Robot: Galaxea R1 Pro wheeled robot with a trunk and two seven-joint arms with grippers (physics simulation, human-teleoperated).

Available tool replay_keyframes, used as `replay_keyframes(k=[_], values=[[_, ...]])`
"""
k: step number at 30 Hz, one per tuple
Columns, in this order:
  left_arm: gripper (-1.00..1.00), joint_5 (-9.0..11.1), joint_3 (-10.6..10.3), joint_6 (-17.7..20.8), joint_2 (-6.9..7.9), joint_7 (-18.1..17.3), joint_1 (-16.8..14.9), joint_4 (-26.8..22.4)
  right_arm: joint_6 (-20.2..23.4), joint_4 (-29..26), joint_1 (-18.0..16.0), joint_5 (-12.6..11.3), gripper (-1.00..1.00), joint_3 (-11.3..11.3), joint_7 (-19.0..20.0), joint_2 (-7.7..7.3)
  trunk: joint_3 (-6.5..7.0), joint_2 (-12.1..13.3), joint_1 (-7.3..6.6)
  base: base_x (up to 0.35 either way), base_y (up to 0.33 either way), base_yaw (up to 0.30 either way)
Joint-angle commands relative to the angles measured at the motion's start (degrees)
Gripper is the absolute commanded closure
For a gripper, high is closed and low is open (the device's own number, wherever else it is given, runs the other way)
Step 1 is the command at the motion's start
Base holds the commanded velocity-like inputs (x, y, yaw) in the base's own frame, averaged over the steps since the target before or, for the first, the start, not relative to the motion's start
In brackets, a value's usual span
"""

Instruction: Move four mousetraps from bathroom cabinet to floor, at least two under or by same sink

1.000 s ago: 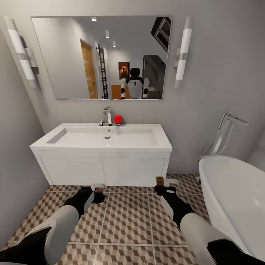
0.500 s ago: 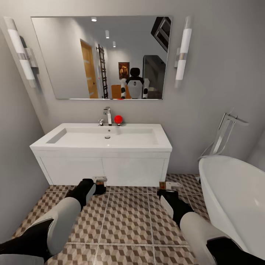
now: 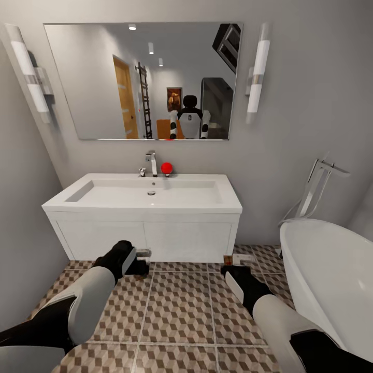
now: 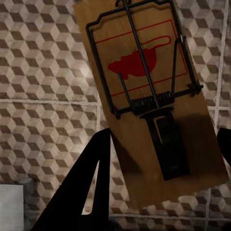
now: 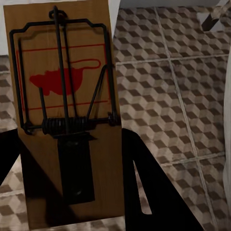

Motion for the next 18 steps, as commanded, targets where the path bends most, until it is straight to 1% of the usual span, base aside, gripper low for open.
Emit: replay_keyframes(k=[1,6,14,18], values=[[1.0,-0.16,0.41,0.64,-0.06,0.14,-0.04,-0.06,0.53,-0.1,-0.02,-0.73,1.0,0.53,-0.48,-0.06,-0.06,-0.03,0.0,0.0,0.0,0.0],[1.0,-0.13,0.28,2.03,0.05,0.13,-0.05,0.13,1.5,-0.03,-0.01,-0.67,1.0,0.82,-0.35,-0.12,-0.06,-0.03,0.0,0.0,0.0,0.0],[1.0,-0.2,0.28,2.25,0.19,0.04,-0.05,1.85,2.37,1.05,0.0,-0.91,1.0,0.83,-0.02,-0.13,-0.06,-0.03,0.0,0.0,0.0,0.0],[1.0,-0.2,0.24,2.24,0.29,0.04,-0.05,2.6,5.86,2.34,0.0,-0.82,1.0,0.67,1.54,-0.13,-0.06,-0.03,0.0,0.0,0.0,0.0]])
